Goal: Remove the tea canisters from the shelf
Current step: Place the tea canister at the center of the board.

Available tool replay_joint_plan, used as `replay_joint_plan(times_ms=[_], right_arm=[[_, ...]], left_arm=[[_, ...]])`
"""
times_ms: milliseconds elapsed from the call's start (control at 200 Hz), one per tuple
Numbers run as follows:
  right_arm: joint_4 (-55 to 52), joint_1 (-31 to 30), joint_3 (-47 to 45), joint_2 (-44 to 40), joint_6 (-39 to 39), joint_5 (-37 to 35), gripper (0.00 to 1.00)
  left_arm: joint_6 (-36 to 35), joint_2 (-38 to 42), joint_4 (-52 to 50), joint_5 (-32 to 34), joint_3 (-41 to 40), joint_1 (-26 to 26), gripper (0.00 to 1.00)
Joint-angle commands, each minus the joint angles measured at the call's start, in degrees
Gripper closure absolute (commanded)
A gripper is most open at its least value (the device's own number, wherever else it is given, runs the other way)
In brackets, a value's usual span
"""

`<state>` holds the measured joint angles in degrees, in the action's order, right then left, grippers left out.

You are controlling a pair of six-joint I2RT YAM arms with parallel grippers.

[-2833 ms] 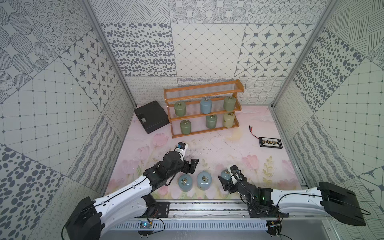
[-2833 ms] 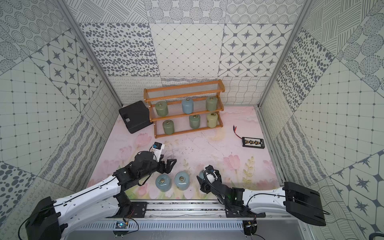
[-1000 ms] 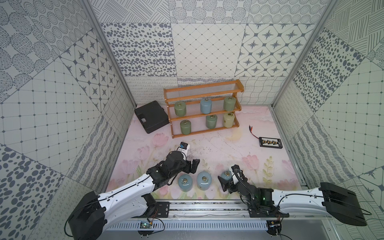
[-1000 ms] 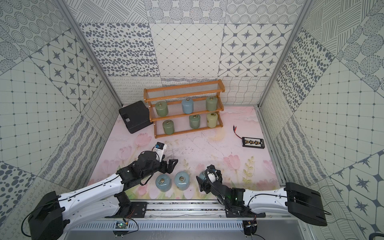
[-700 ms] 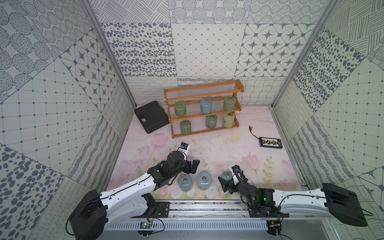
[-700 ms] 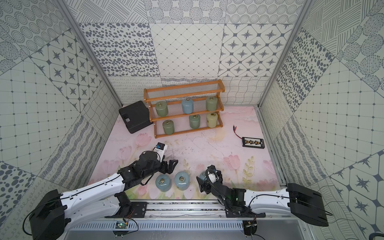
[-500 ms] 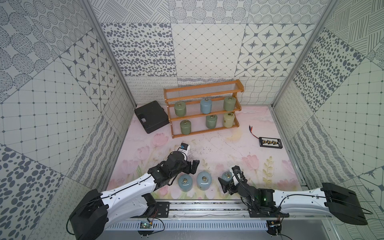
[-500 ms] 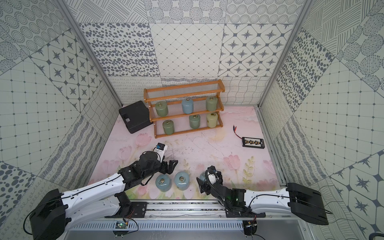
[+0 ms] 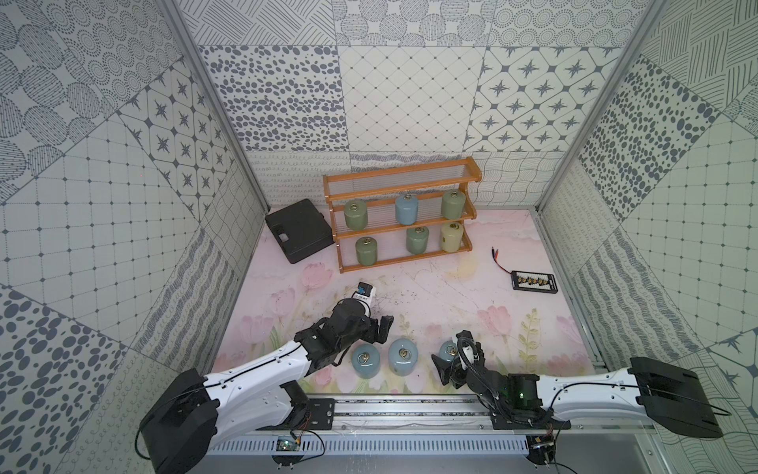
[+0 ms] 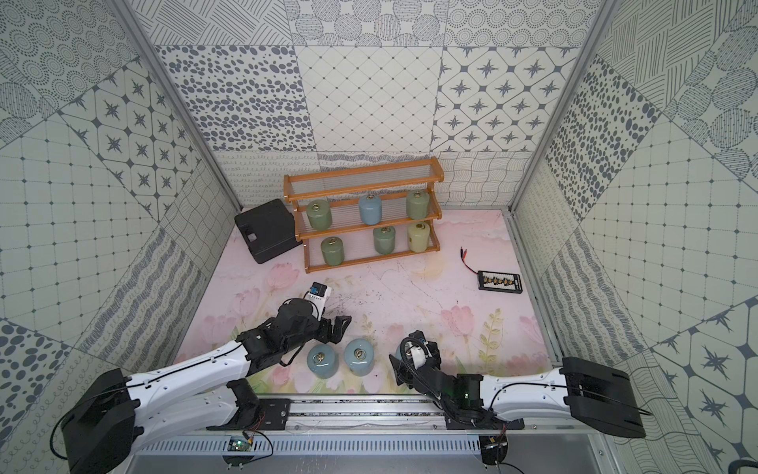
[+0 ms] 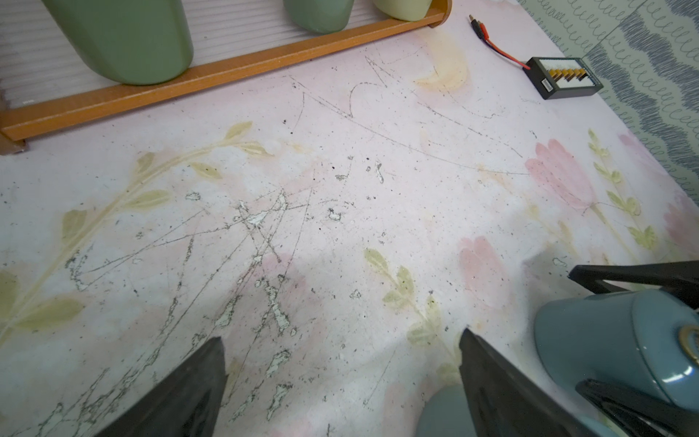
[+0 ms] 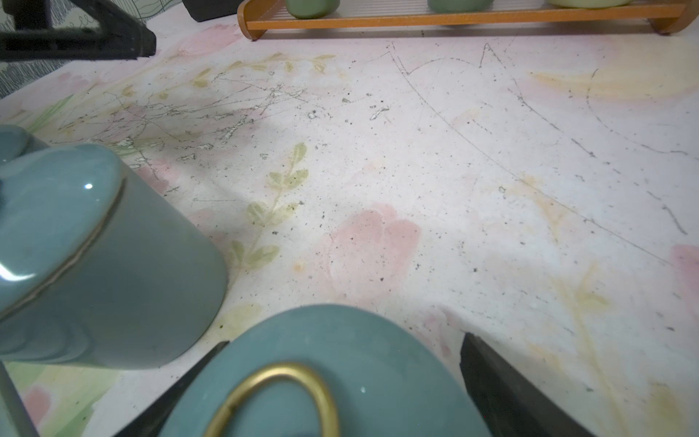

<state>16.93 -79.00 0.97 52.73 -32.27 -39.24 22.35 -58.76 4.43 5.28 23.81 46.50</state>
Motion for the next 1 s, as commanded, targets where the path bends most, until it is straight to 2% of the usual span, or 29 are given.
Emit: replay_joint_plan(times_ms=[0,570,991], right_arm=[[1.9,-0.5,1.7,1.5,-0.7,-0.7,0.03],[3.6,-3.9,4.0,4.9,2.0,0.4,0.03],[6.4,-4.2,5.2,7.7,3.6,1.4,0.03]], left_arm=[[-1.3,-0.9,3.3,0.5,0.0,0.1,0.00],[-1.5,-0.1,2.6,1.5,-0.3,0.1,0.00],[-1.2,-0.1,2.8,1.3,-0.3,0.1,0.00]])
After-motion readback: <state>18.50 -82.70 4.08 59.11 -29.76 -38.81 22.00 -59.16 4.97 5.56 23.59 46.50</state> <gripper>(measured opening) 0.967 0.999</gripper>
